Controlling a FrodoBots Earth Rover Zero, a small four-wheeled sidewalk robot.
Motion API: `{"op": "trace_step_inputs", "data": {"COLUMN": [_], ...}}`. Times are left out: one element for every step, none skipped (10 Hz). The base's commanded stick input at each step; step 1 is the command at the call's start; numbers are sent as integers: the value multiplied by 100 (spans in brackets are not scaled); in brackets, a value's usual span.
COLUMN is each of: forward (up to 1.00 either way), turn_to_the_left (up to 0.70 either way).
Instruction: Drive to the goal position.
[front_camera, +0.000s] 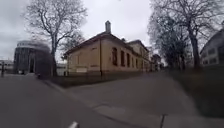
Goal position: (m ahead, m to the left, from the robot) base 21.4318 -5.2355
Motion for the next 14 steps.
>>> {"op": "trace_step_inputs", "data": {"forward": [100,100,100,100,100,100,100,100,100,100,100,100,100,100], "turn_to_the_left": [-40,0,0,0,0,0,0,0,0,0,0,-3,-7,-13]}}
